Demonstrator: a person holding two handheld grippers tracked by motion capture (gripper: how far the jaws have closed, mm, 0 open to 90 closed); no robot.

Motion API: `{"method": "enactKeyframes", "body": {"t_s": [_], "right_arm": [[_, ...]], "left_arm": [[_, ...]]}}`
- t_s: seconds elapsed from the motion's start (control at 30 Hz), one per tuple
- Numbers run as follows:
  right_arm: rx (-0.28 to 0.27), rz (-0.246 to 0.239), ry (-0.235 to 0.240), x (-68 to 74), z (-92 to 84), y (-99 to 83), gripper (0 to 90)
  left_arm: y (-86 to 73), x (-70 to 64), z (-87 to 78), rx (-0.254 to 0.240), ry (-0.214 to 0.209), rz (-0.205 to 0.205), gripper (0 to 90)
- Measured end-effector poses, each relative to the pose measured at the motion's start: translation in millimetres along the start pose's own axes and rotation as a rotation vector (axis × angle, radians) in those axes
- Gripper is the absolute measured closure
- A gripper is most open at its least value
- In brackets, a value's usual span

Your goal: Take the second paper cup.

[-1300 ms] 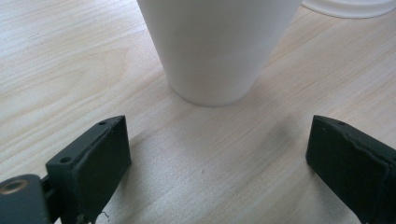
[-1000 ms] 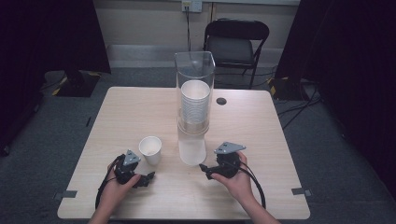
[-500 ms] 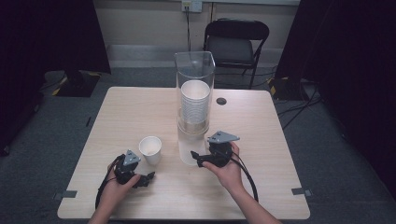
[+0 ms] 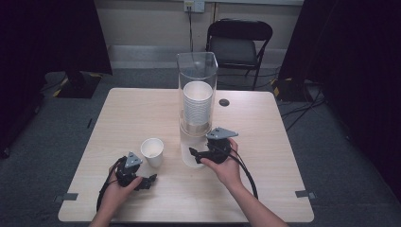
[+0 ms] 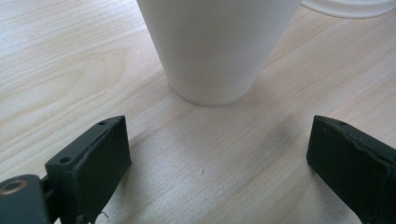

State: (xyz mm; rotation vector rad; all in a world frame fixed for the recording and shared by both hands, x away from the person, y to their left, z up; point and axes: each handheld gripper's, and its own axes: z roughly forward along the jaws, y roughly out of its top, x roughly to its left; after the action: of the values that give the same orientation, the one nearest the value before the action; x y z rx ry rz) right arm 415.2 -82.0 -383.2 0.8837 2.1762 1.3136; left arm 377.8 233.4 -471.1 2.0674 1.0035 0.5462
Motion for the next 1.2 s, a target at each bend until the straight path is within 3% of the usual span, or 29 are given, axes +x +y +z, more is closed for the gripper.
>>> {"method": "enactKeyframes", "body": {"t_s": [0.23, 0.4, 0.67, 0.73, 0.83, 0.93, 1.07, 1.2], "right_arm": [[-0.024, -0.023, -0.010, 3.5, 6.0, 11.0, 16.1], [-0.040, 0.001, -0.015, 2.5, 9.7, 11.2, 17.9], [-0.117, 0.029, -0.053, 3.6, 13.8, 16.4, 23.3], [-0.141, 0.037, -0.070, 3.5, 14.6, 17.0, 28.9], [-0.158, 0.009, -0.080, 1.5, 16.9, 16.4, 33.6], [-0.171, 0.028, -0.064, -0.8, 17.6, 13.2, 34.7], [-0.175, 0.013, -0.077, 0.9, 17.8, 10.7, 35.2], [-0.167, -0.030, -0.086, -0.7, 18.6, 7.1, 36.3]], "left_arm": [[0.0, 0.0, 0.0, 0.000, 0.000, 0.000, 5.5], [-0.1, -0.2, 0.1, -0.001, -0.001, -0.004, 5.4], [-0.1, -0.3, 0.1, -0.001, -0.002, -0.006, 5.4], [-0.1, -0.3, 0.2, -0.001, -0.002, -0.006, 5.4], [-0.1, -0.3, 0.1, -0.001, -0.002, -0.006, 5.4], [0.0, 0.1, 0.0, 0.002, -0.001, 0.002, 5.4], [0.0, 0.1, 0.0, 0.002, -0.001, 0.003, 5.4], [0.0, 0.1, 0.0, 0.002, -0.001, 0.003, 5.4]]}}
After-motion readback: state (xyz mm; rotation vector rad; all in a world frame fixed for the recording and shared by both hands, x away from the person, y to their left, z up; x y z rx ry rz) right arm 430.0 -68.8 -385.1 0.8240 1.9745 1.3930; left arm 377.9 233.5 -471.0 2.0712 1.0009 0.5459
